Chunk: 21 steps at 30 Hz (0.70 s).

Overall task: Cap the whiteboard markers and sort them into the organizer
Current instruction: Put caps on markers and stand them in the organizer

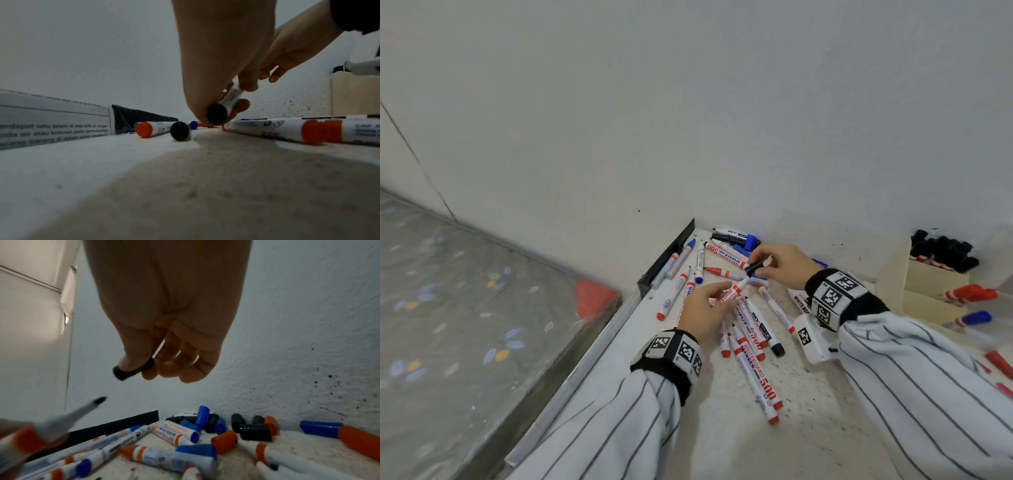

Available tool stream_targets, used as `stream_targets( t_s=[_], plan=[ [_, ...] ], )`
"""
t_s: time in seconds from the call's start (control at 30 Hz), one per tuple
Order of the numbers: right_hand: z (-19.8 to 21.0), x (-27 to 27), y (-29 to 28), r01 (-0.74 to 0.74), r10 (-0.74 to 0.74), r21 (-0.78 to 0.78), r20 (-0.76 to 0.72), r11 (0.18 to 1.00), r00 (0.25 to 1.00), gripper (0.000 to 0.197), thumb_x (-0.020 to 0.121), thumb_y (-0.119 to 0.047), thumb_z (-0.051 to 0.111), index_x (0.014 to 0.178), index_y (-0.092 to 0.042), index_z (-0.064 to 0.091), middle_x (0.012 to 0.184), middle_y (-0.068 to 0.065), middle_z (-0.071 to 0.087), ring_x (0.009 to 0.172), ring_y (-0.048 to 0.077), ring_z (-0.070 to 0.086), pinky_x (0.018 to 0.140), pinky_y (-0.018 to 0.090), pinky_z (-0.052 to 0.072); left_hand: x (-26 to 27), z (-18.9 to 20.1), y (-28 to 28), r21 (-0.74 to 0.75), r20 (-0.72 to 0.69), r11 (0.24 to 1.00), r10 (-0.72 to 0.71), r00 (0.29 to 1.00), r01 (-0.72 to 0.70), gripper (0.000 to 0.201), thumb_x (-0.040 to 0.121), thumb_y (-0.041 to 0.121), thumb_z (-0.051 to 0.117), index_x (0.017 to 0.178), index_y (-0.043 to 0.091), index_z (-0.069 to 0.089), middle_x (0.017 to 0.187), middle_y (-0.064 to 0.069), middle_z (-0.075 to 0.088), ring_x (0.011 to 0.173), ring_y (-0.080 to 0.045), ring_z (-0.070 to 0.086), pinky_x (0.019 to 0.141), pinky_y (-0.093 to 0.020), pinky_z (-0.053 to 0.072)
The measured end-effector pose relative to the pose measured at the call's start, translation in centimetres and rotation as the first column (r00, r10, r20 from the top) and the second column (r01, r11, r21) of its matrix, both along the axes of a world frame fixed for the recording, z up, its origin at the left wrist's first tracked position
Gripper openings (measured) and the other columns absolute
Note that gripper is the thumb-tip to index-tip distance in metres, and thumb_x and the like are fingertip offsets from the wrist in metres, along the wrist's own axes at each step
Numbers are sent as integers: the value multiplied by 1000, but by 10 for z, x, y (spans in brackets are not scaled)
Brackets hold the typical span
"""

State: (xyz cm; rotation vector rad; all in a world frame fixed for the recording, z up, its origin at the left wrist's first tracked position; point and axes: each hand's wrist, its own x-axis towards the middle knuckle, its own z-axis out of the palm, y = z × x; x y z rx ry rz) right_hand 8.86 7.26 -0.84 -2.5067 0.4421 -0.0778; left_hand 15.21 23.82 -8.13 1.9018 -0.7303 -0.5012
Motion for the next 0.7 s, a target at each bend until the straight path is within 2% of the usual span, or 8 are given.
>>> stream_targets(
  t_s=[0.07, 0.13, 0.23, 0.3, 0.43, 0.57, 0.6, 0.7],
  plan=[
    [-2, -8, 5, -6, 6, -2, -16, 1000, 1000, 19, 86, -8, 60, 103, -17, 60, 99, -8, 55, 84, 7, 54, 77, 17, 43, -1, 1, 0, -6, 22, 999, -31, 999, 31, 34, 87, 20, 62, 121, 21, 59, 102, 12, 57, 93, -1, 52, 88, -22, 46],
    [-3, -17, 7, 12, -12, 8, -2, 1000, 1000, 21, 87, -6, 59, 104, -17, 60, 100, -10, 53, 77, -4, 48, 69, 10, 36, -3, 4, 1, -4, 22, 996, -84, 996, 84, 30, 88, 19, 61, 118, 19, 61, 94, 17, 55, 86, 6, 50, 81, -14, 43],
    [-3, -30, 8, 56, -58, 22, 69, 998, 996, 18, 85, -8, 61, 99, -19, 60, 99, -9, 54, 72, -9, 44, 63, 7, 33, -4, 6, 3, -4, 4, 990, -138, 990, 138, 30, 90, 21, 58, 120, 20, 60, 95, 18, 55, 92, 0, 53, 91, -26, 46],
    [-1, -38, 9, 64, -65, 17, 74, 998, 995, 18, 85, -9, 61, 102, -16, 61, 97, -9, 54, 70, -9, 44, 61, 6, 32, -4, 6, 4, 0, 0, 988, -153, 988, 153, 31, 91, 23, 57, 122, 21, 59, 102, 14, 58, 95, -4, 55, 92, -28, 48],
    [-3, -54, 12, 73, -68, -42, 94, 996, 993, 17, 86, -8, 59, 99, -18, 62, 103, -7, 59, 72, -10, 43, 65, 6, 30, -6, 3, 4, -16, -2, 979, -201, 980, 201, 29, 91, 24, 56, 120, 23, 60, 107, 3, 65, 72, -4, 62, 69, -20, 53],
    [-6, -66, 15, 82, -75, -57, 109, 995, 991, 17, 85, -12, 62, 101, -18, 63, 105, -6, 61, 78, -7, 48, 67, 5, 31, -8, 6, 4, 39, 27, 963, -267, 963, 266, 32, 91, 28, 55, 122, 26, 58, 112, 5, 64, 90, -6, 61, 83, -28, 53],
    [-7, -68, 15, 64, -59, -48, 99, 997, 993, 17, 85, -12, 63, 101, -18, 63, 107, -4, 63, 83, -1, 51, 69, 5, 32, -11, 9, 4, 47, 37, 960, -278, 960, 277, 32, 91, 28, 55, 123, 27, 57, 113, 5, 64, 91, -6, 59, 82, -24, 53],
    [-8, -76, 17, 59, -57, -26, 51, 998, 997, 16, 88, -16, 58, 105, -17, 61, 106, -1, 62, 89, 6, 51, 68, 7, 33, -19, 16, 4, 66, 58, 951, -306, 950, 302, 34, 92, 26, 54, 126, 26, 55, 110, 11, 60, 79, 2, 55, 62, -8, 47]
  ],
)
